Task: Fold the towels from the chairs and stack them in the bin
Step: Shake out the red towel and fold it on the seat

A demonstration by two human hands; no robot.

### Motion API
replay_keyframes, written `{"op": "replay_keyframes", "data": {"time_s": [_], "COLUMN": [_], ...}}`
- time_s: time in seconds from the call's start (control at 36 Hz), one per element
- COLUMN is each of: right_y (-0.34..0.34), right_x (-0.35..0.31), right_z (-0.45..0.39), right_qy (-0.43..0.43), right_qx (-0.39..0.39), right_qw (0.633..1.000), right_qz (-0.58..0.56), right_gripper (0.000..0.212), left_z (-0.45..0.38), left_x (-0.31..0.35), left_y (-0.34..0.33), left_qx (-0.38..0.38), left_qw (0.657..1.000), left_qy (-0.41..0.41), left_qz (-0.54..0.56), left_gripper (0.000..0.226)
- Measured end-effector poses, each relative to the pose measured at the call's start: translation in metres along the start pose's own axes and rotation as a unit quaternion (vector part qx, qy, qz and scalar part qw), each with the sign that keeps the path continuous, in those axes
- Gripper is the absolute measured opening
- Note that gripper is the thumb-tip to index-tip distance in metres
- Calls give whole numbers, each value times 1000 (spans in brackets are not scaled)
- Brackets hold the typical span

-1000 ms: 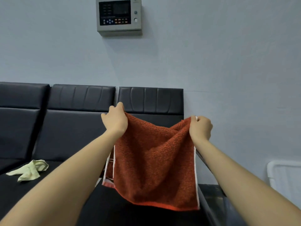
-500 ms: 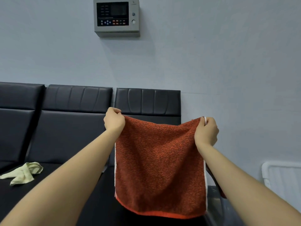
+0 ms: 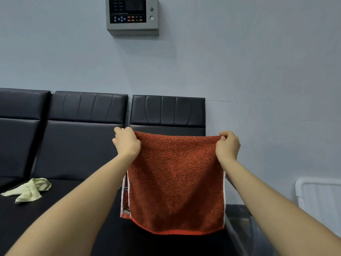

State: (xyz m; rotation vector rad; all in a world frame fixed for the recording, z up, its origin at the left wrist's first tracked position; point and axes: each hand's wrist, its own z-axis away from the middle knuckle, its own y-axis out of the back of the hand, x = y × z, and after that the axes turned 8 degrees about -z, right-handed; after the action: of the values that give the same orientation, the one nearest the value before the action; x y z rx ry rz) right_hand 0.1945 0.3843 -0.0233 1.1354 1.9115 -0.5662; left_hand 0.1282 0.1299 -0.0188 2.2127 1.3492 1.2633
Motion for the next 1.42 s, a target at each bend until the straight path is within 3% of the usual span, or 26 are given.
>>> {"op": "replay_keyframes", "data": {"time_s": [0.17, 0.33, 0.56, 0.75, 0.97, 1.08, 1.17, 1.28, 1.42], "right_y": [-3, -3, -13, -19, -37, -56, -72, -81, -93], "right_x": [5, 14, 26, 48, 72, 88, 98, 94, 83], "right_z": [4, 7, 10, 15, 7, -5, -11, -15, -26], "right_qy": [5, 61, 107, 92, 52, -9, -65, -71, -40], "right_qx": [-9, -17, 2, -74, -25, -10, -4, -6, 13], "right_qw": [1000, 991, 950, 954, 977, 990, 996, 997, 994], "right_qz": [25, 115, 294, 277, 206, 137, 60, -15, -98], "right_gripper": [34, 32, 13, 18, 17, 15, 19, 14, 9], "left_z": [0, -3, 7, 9, -4, -12, -20, -35, -54], "left_x": [-6, -7, -20, -34, -39, -42, -40, -34, -30], "left_y": [-5, -9, -26, -40, -66, -85, -99, -112, -113], "left_qx": [-27, 8, 23, -33, -10, 10, 6, 11, 31], "left_qw": [994, 980, 940, 972, 983, 984, 996, 998, 988], "left_qy": [-53, -88, -103, -73, -63, -72, -23, 35, 13], "left_qz": [-90, -179, -323, -223, -170, -162, -83, 53, 151], "left_gripper": [14, 16, 27, 33, 35, 28, 25, 23, 19]}}
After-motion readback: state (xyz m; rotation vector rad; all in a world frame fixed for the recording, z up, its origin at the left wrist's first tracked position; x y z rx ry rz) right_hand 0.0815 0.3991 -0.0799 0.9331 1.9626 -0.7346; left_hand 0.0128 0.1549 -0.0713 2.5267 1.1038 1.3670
